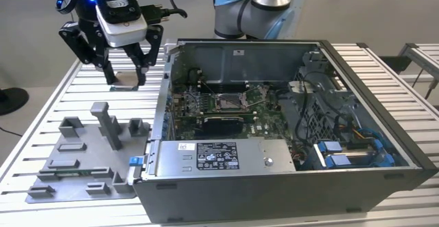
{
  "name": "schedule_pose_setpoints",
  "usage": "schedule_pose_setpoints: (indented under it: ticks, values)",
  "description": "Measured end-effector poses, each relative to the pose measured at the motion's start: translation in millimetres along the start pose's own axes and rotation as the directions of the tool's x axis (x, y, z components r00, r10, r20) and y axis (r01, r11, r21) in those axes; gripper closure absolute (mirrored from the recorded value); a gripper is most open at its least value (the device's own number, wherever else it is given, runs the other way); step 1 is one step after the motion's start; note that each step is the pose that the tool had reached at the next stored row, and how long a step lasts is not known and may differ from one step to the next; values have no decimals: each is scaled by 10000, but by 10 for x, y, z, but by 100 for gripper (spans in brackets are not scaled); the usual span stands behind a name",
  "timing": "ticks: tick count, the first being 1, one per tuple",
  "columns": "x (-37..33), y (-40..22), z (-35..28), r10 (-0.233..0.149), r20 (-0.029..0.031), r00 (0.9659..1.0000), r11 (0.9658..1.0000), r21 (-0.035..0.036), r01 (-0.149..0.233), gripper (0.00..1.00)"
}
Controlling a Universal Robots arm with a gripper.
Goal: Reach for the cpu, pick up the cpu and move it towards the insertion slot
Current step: 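Pick up the cpu and move it towards the insertion slot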
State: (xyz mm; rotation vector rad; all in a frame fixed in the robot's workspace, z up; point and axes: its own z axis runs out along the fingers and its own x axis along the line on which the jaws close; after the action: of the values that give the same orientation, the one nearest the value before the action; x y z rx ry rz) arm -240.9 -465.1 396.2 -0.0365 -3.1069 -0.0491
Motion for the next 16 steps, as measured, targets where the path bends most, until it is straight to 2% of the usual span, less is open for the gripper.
schedule_pose_setpoints:
  ticks: [16]
  values:
    - [-331,8,-11,2,-59,10000,10000,2,-2,100]
